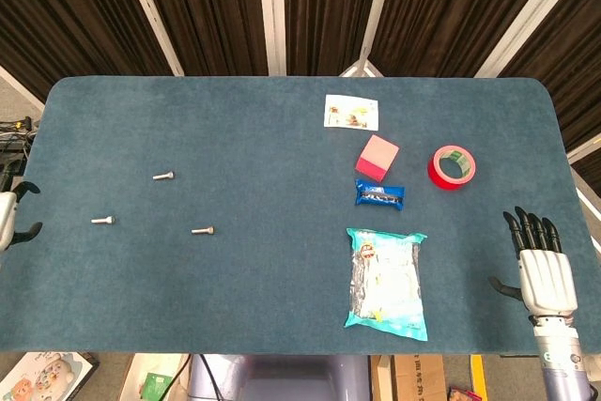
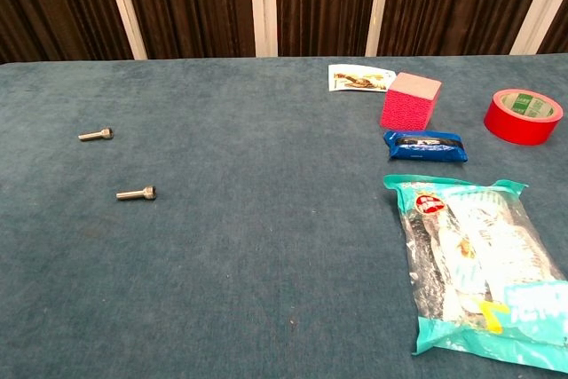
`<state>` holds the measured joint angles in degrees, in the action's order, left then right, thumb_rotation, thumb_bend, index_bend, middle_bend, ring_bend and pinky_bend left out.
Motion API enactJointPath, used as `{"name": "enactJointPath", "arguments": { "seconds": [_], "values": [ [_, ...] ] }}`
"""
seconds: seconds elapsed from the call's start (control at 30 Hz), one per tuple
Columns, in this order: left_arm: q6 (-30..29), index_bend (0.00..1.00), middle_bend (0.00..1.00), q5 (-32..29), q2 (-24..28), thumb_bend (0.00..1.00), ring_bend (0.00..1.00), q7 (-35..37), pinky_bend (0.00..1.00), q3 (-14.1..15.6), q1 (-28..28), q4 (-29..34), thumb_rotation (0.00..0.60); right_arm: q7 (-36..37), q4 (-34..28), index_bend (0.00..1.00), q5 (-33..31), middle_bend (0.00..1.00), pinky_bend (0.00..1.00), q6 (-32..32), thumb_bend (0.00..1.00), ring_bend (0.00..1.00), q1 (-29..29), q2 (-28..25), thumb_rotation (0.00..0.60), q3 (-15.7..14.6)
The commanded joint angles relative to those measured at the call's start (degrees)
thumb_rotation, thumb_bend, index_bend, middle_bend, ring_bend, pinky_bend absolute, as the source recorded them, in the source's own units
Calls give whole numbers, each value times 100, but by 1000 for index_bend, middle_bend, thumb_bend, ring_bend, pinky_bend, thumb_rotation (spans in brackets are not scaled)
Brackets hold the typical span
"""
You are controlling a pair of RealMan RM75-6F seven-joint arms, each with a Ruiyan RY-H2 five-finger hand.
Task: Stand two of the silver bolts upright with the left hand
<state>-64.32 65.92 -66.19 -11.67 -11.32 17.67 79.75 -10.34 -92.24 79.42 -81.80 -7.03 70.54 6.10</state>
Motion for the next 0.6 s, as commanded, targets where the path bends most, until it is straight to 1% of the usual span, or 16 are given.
{"name": "enactJointPath", "arguments": {
  "seconds": [0.03,0.23,0.37,0.6],
  "values": [
    [369,382,35,-353,-329,381,0,-134,0,-54,257,-489,600,-54,29,78,-31,20,0,47,0,0,-24,49,600,-10],
    [892,403,39,-552,-740,396,0,-40,0,28,468,-1067,600,-109,58,78,-109,20,0,115,0,0,-45,94,600,-6],
    [1002,422,43,-443,-1058,411,0,55,0,99,588,-1495,600,-126,64,79,-154,20,0,92,0,0,-41,124,600,21],
    [985,438,51,-309,-1330,422,0,224,0,129,662,-1863,600,-152,73,79,-169,20,0,93,0,0,-38,143,600,14]
  ]
}}
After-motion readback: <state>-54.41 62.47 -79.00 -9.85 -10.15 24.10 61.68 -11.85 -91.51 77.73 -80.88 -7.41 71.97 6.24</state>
